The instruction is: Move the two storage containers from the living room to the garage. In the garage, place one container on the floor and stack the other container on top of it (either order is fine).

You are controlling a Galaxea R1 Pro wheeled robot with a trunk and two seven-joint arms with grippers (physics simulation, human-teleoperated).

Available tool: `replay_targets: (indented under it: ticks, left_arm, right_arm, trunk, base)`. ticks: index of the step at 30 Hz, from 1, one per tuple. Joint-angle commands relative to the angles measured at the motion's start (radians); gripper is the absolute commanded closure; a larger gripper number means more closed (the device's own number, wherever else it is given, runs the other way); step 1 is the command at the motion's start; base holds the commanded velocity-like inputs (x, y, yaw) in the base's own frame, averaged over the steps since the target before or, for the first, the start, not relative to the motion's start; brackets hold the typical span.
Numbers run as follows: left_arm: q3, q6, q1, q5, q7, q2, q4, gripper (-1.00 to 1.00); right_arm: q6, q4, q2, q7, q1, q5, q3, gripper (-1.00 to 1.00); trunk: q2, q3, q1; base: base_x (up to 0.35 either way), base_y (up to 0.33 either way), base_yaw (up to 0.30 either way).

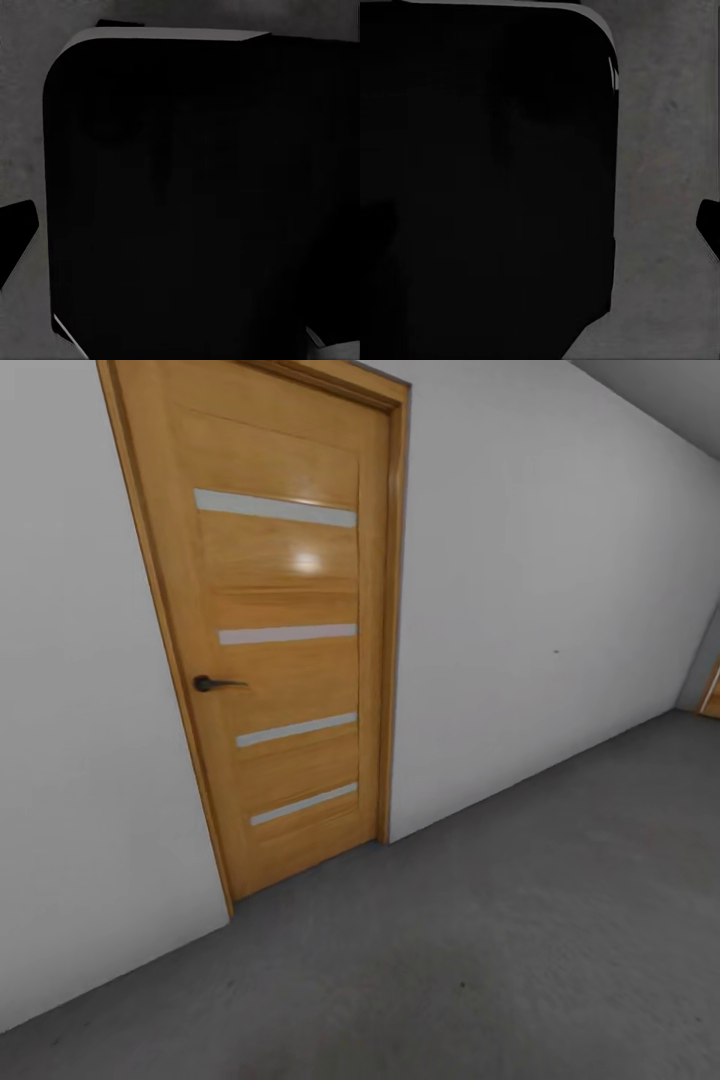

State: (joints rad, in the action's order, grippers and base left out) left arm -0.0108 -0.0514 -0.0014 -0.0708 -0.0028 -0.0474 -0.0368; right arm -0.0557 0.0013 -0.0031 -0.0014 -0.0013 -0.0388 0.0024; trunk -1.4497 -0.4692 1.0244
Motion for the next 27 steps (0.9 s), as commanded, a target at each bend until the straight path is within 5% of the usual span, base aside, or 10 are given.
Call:
replay_targets:
  ticks: [1,18,27]
  left_arm:
    - [0.0,-0.002,0.0,-0.007,0.0,0.0,0.0,-1.0]
    - [0.0,0.001,0.0,-0.007,0.0,0.0,0.0,-1.0]
    - [0.0,0.002,0.0,-0.007,0.0,0.0,0.0,-1.0]
  right_arm:
    - [-0.004,0.0,0.0,0.0,0.0,-0.005,0.001,-1.0]
    - [-0.021,0.002,-0.002,0.0,0.0,-0.009,0.003,-1.0]
    - [-0.023,0.001,-0.002,0.0,0.0,0.024,0.0,-1.0]
  trunk:
    - [0.0,-0.001,0.001]
    - [0.0,-0.001,0.001]
    - [0.0,-0.001,0.001]
  base:
    - [0.321,0.0,0.0]
    - [0.321,0.0,0.0]
    - [0.321,0.0,0.0]
